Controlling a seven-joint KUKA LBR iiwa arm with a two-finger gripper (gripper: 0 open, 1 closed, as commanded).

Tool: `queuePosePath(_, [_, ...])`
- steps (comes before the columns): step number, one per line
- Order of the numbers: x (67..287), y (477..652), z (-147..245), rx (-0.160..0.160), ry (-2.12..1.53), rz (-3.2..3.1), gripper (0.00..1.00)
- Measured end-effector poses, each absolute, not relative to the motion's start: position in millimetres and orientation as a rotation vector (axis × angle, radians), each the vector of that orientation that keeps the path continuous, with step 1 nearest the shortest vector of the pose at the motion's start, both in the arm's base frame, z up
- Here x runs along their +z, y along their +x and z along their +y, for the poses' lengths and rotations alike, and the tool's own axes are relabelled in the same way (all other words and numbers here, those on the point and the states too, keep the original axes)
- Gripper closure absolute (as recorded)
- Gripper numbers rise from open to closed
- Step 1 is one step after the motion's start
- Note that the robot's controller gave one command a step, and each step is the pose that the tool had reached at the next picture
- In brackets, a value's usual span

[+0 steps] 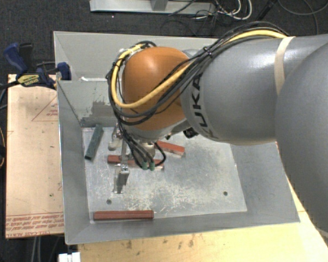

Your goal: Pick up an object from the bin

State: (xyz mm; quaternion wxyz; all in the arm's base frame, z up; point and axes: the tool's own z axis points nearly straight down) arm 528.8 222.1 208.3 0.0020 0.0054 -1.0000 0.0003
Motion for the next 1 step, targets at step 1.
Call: queuePosePath(1, [163.8, 561.2, 195.8, -0.005, 0.068, -3.150, 0.00])
